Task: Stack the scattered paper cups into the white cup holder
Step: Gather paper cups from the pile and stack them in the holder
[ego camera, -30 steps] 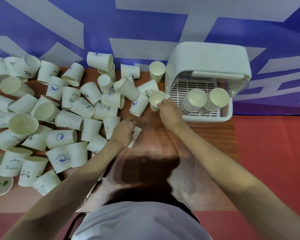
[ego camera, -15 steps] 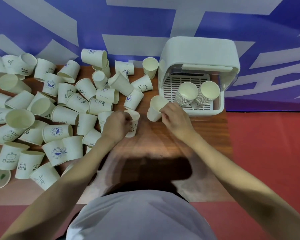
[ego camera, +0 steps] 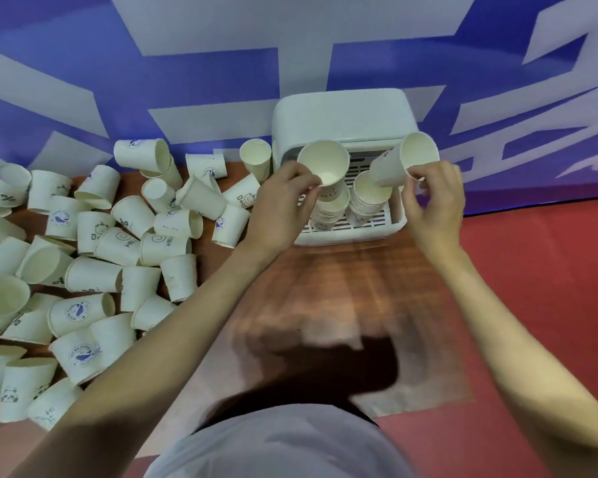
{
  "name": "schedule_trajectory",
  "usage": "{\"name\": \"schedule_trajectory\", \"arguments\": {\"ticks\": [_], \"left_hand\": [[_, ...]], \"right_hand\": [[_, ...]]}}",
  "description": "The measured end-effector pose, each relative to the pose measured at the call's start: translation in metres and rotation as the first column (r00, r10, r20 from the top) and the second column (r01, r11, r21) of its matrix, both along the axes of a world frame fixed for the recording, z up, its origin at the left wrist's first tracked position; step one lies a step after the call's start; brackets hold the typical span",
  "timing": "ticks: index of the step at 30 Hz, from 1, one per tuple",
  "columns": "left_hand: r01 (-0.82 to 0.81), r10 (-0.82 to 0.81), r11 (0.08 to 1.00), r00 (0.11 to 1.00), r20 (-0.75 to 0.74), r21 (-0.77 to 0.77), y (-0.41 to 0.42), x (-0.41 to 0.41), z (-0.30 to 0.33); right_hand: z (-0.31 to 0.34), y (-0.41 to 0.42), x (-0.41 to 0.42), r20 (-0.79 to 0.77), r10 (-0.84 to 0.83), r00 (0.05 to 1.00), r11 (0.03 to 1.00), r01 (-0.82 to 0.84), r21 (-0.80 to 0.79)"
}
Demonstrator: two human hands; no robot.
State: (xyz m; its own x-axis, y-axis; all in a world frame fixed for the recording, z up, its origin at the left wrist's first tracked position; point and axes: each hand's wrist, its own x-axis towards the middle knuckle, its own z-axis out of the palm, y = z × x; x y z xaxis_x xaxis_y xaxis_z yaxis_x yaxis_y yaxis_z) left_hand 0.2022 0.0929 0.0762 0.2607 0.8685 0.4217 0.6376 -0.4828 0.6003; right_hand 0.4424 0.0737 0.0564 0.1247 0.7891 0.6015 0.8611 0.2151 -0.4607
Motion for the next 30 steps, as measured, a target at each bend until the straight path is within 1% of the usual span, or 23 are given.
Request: {"name": "schedule_trajectory", "arguments": {"ticks": [4,9,13,15,18,21,26,28,30], "left_hand": [[0.056,-0.051,0.998,0.992,-0.116,0.036,0.013,0.015,-0.011],[0.099,-0.100,0.995,0.973,-0.208,-0.015,0.019,0.023,-0.031],[0.108,-0.133,0.990,0.940,-0.314,-0.094,0.021,0.026,-0.051],[0.100,-0.139,0.986,0.930,-0.340,-0.130,0.022,0.028,-0.058],[0.086,-0.140,0.984,0.920,-0.367,-0.159,0.023,0.033,-0.063],[0.078,-0.151,0.977,0.913,-0.379,-0.199,0.024,0.038,-0.066],[0.071,-0.143,0.976,0.923,-0.357,-0.208,0.025,0.036,-0.071],[0.072,-0.130,0.981,0.935,-0.330,-0.182,0.023,0.032,-0.071],[0.053,-0.094,0.986,0.960,-0.264,-0.156,0.017,0.025,-0.069]], "right_hand": [[-0.013,0.004,0.006,0.031,0.029,0.999,0.998,-0.028,-0.048],[-0.033,0.007,0.008,0.093,0.101,0.991,0.991,-0.091,-0.099],[-0.046,0.012,0.010,0.165,0.184,0.969,0.963,-0.145,-0.226],[-0.050,0.017,0.010,0.203,0.199,0.959,0.949,-0.137,-0.284],[-0.056,0.021,0.010,0.220,0.215,0.952,0.916,-0.118,-0.384],[-0.060,0.023,0.008,0.225,0.227,0.948,0.876,-0.097,-0.473],[-0.053,0.024,0.002,0.200,0.225,0.954,0.837,-0.084,-0.541],[-0.047,0.019,-0.005,0.178,0.198,0.964,0.842,-0.074,-0.535],[-0.040,0.011,-0.015,0.151,0.179,0.972,0.881,-0.090,-0.464]]}}
